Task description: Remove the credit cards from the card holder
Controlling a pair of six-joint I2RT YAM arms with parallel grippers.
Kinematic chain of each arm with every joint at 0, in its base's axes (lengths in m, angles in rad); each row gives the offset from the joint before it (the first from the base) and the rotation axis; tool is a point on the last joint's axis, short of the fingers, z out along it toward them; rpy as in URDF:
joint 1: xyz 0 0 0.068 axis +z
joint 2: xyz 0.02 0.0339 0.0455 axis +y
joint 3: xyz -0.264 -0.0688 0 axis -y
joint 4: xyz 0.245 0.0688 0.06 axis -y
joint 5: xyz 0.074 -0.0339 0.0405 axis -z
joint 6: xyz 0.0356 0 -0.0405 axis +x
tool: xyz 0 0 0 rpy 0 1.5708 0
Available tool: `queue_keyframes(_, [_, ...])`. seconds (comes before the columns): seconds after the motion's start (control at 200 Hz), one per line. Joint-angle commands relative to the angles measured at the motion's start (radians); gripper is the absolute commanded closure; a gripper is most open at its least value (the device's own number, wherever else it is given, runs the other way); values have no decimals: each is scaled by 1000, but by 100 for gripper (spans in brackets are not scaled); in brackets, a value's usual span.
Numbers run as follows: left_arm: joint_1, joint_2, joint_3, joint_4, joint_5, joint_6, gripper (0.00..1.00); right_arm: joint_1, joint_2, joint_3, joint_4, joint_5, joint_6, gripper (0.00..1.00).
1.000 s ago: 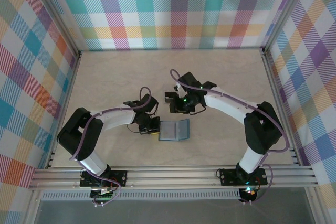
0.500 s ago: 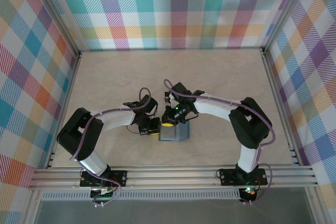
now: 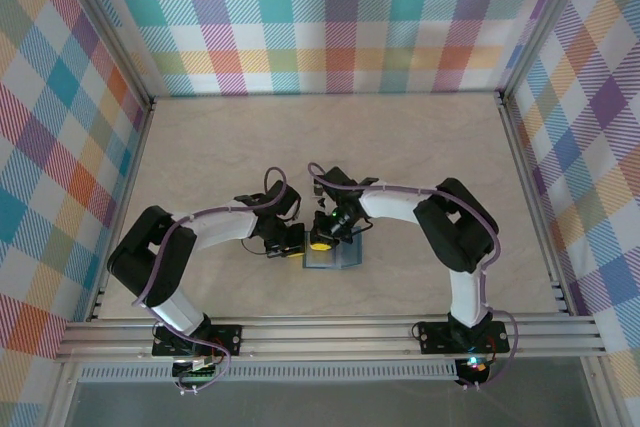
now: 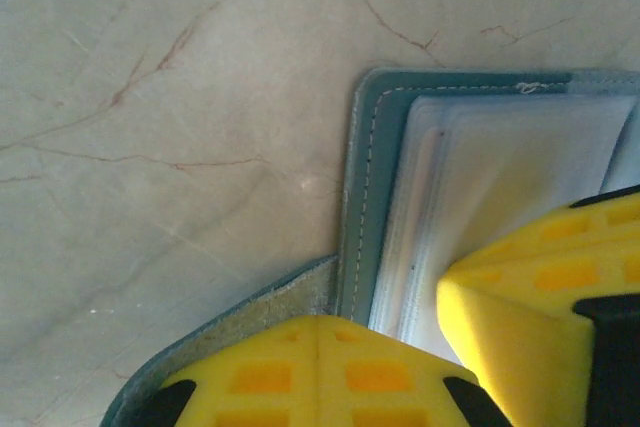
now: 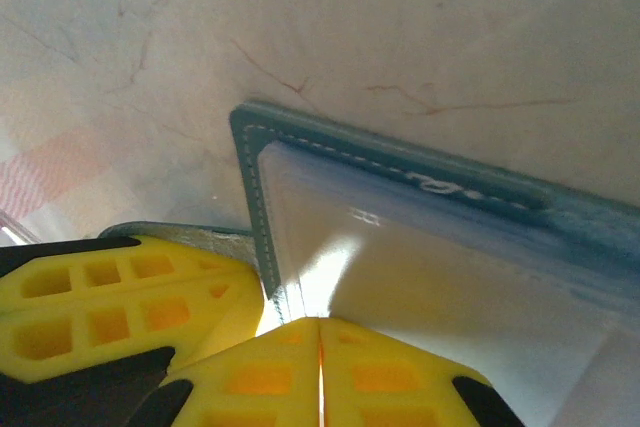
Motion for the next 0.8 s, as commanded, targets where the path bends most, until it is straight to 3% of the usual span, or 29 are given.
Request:
queue_keyframes(0.0, [-7,-38,40,-27,-17,-7,94,10,26,-11,-48,30,-18,90])
queue_keyframes(0.29, [-7,39,54,-22,-34,6,94,11,11,-2,-95,59,-34,91])
queue_keyframes(0.795, [8,71,-4,-15,-32,20,94,28,-74,90,-371,290,-106,67])
